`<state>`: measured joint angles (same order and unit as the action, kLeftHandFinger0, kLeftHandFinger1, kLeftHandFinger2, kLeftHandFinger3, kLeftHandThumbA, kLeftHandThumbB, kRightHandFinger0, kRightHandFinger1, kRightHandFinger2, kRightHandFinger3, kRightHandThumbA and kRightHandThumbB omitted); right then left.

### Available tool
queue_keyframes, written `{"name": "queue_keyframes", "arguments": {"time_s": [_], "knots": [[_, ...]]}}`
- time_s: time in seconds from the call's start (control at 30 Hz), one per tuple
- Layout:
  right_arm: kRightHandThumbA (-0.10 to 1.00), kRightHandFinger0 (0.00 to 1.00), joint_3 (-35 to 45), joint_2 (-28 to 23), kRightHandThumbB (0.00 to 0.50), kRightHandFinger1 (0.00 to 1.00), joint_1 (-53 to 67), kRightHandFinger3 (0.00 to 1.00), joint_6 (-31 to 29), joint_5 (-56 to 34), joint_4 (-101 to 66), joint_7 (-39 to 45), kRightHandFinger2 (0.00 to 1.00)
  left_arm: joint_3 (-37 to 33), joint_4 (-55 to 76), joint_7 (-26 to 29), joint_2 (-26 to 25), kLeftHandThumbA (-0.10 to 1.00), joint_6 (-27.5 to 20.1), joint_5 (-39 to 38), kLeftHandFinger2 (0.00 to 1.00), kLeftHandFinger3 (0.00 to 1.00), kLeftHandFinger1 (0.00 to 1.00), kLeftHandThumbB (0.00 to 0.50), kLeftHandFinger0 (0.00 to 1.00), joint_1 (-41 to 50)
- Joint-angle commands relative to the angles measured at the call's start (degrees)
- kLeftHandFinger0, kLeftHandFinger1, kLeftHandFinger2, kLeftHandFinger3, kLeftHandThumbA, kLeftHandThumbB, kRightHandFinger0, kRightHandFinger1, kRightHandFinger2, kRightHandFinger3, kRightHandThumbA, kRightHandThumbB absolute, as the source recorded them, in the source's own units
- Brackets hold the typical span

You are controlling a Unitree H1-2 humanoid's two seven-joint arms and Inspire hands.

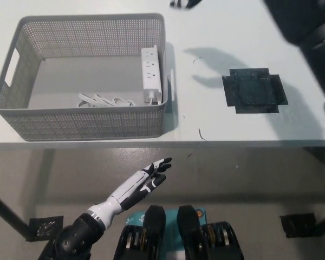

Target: Use the right hand to pick up a power strip and put it into a container on the left side

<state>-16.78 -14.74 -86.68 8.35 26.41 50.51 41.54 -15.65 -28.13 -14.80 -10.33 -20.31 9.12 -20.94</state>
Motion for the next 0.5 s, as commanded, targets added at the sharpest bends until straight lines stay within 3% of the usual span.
{"name": "queue_keyframes", "arguments": {"time_s": [0.0, 0.03, 0.17, 0.2, 0.23, 0.3, 0.33, 0.4, 0.43, 0.47], "knots": [[0.78, 1.00, 24.3, -17.7, 0.280, 1.00, -8.6, 1.00, 5.0, -16.1, -37.3, -5.1, 1.00, 0.9, 3.5, 0.0, -0.1, 1.00, -1.4, -0.5, 1.00, 1.00, 1.00, 0.236, 1.00, -1.0], [0.82, 1.00, 26.3, -18.3, 0.266, 1.00, -6.3, 1.00, 5.7, -16.6, -41.1, -5.6, 1.00, 1.1, 3.4, 0.2, 0.0, 1.00, -1.8, -0.6, 1.00, 1.00, 1.00, 0.232, 1.00, -1.0], [0.93, 1.00, 34.7, -18.2, 0.282, 1.00, 4.0, 1.00, 6.7, -19.1, -55.6, -8.3, 1.00, 2.5, 2.9, 1.4, 0.4, 1.00, -2.8, -1.8, 1.00, 1.00, 1.00, 0.238, 1.00, -1.4], [0.95, 1.00, 37.7, -17.5, 0.320, 1.00, 8.2, 1.00, 9.2, -21.5, -62.1, -7.8, 1.00, 3.1, 2.8, 1.8, 0.3, 1.00, -3.6, -2.3, 1.00, 1.00, 1.00, 0.223, 1.00, -1.4], [0.95, 1.00, 39.7, -16.5, 0.305, 1.00, 11.5, 1.00, 11.2, -22.4, -67.5, -7.9, 1.00, 3.4, 3.2, 2.2, 0.2, 1.00, -3.5, -2.3, 1.00, 1.00, 1.00, 0.225, 1.00, -1.5], [0.93, 1.00, 43.3, -13.8, 0.242, 1.00, 18.3, 1.00, 13.4, -24.2, -77.1, -9.4, 1.00, 4.3, 4.0, 2.5, 0.1, 1.00, -3.5, -3.3, 1.00, 1.00, 1.00, 0.211, 1.00, -1.6], [0.87, 1.00, 45.2, -12.0, 0.232, 1.00, 23.1, 1.00, 14.2, -26.3, -82.2, -10.4, 1.00, 5.0, 4.3, 2.7, 0.3, 1.00, -3.7, -4.4, 1.00, 1.00, 1.00, 0.199, 1.00, -1.5], [0.87, 1.00, 46.9, -8.6, 0.255, 1.00, 29.9, 1.00, 14.3, -29.1, -88.5, -12.5, 1.00, 5.9, 4.8, 3.0, 0.5, 1.00, -4.0, -5.6, 1.00, 1.00, 1.00, 0.191, 1.00, -1.3], [0.87, 1.00, 47.0, -5.2, 0.211, 1.00, 38.2, 1.00, 9.3, -33.3, -91.8, -15.4, 1.00, 6.3, 4.9, 3.6, 0.7, 1.00, -4.9, -5.7, 1.00, 1.00, 1.00, 0.186, 1.00, -1.5], [0.90, 1.00, 46.5, -2.8, 0.240, 1.00, 42.6, 1.00, 9.0, -34.1, -94.2, -16.7, 1.00, 6.6, 4.9, 3.9, 0.9, 1.00, -5.1, -5.9, 1.00, 1.00, 1.00, 0.186, 1.00, -1.5]]}}
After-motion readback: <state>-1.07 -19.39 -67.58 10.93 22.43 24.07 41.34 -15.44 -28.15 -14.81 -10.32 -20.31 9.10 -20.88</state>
